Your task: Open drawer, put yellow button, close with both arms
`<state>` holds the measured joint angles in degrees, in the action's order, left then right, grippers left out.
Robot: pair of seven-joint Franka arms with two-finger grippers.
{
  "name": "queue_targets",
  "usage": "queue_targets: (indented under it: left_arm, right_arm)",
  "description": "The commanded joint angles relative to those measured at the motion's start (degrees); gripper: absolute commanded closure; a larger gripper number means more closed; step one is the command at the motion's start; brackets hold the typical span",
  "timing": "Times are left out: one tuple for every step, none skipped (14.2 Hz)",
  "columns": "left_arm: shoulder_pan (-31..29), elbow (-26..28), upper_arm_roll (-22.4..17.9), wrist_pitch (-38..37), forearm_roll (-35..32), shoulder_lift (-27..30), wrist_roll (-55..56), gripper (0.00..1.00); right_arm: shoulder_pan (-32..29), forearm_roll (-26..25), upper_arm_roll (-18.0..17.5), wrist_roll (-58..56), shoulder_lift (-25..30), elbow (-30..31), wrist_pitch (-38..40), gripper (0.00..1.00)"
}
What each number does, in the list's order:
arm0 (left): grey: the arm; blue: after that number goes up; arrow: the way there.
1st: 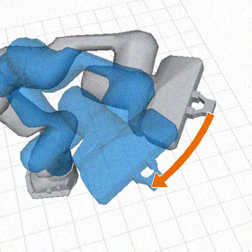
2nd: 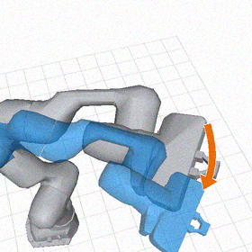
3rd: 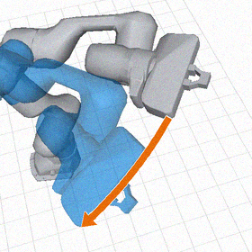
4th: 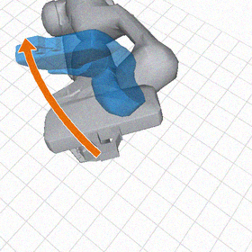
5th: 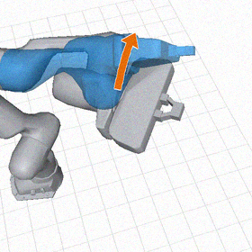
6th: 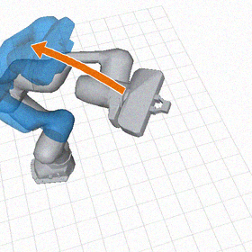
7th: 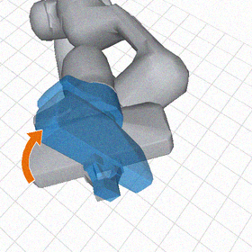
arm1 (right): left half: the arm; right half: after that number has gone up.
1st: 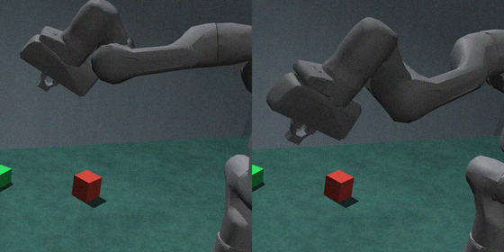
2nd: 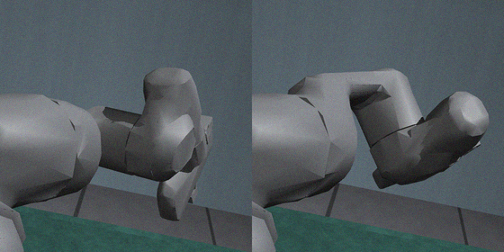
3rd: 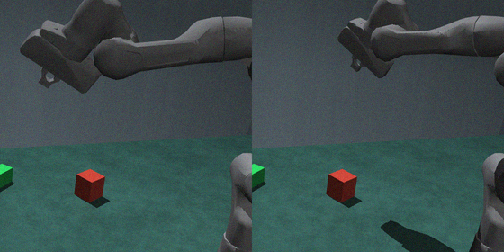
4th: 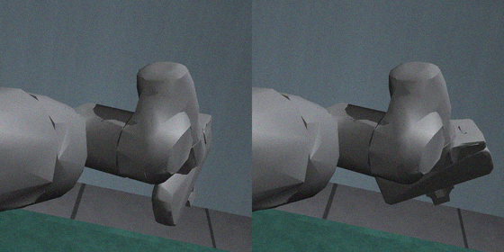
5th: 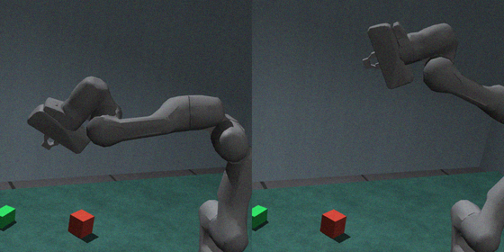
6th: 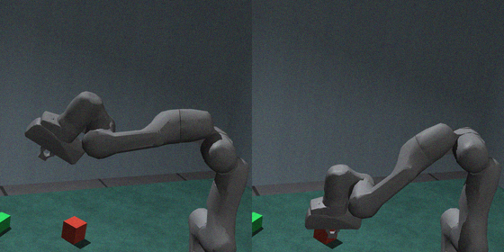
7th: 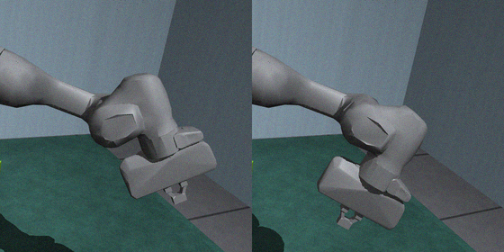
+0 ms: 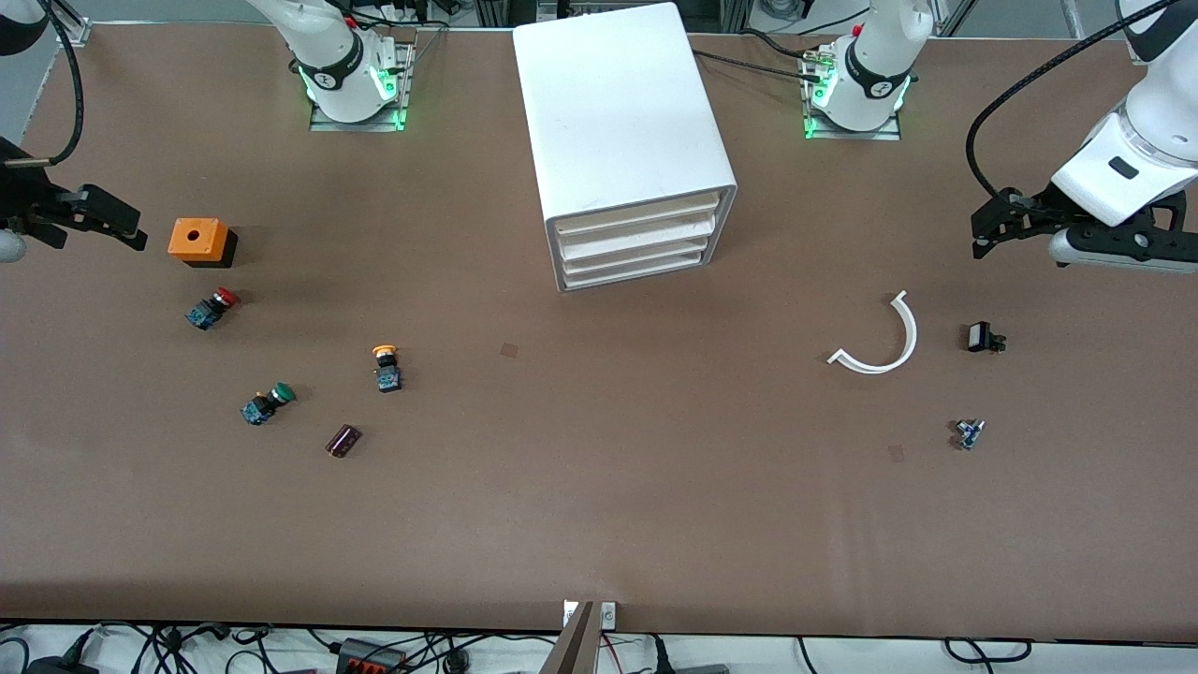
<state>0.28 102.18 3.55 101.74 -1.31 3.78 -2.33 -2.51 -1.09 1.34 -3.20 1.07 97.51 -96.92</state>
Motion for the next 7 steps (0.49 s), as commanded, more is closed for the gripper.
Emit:
queue_targets:
  left_arm:
    - [-0.81, -1.72, 0.84, -1.19, -0.36, -0.87, 0.13, 0.0]
    - [-0.81, -1.72, 0.84, -1.19, -0.36, -0.87, 0.13, 0.0]
    - [-0.81, -1.72, 0.84, -1.19, -0.36, -0.79, 0.13, 0.0]
    - [-0.81, -1.72, 0.93, -1.19, -0.36, -0.79, 0.13, 0.0]
    - [-0.81, -1.72, 0.84, -1.19, -0.36, -0.79, 0.22, 0.0]
    - [-0.81, -1.72, 0.84, -1.19, -0.36, -0.87, 0.22, 0.0]
    - [-0.81, -1.72, 0.84, -1.19, -0.36, -0.79, 0.22, 0.0]
  right_arm:
    - [-0.39, -0.84, -0.72, -0.05, 0.95, 1.19, -0.9, 0.0]
    - [-0.39, -0.84, -0.72, -0.14, 0.95, 1.1, -0.9, 0.0]
    - [-0.48, -0.84, -0.72, -0.14, 0.86, 1.1, -0.81, 0.0]
    - [-0.48, -0.84, -0.72, -0.14, 0.69, 1.1, -0.73, 0.0]
    - [-0.48, -0.76, -0.72, -0.14, 0.34, 1.01, -0.73, 0.0]
    - [-0.48, -0.76, -0.72, -0.14, -0.1, 1.01, -0.73, 0.0]
    - [-0.39, -0.84, -0.72, -0.14, -0.45, 0.93, -0.64, 0.0]
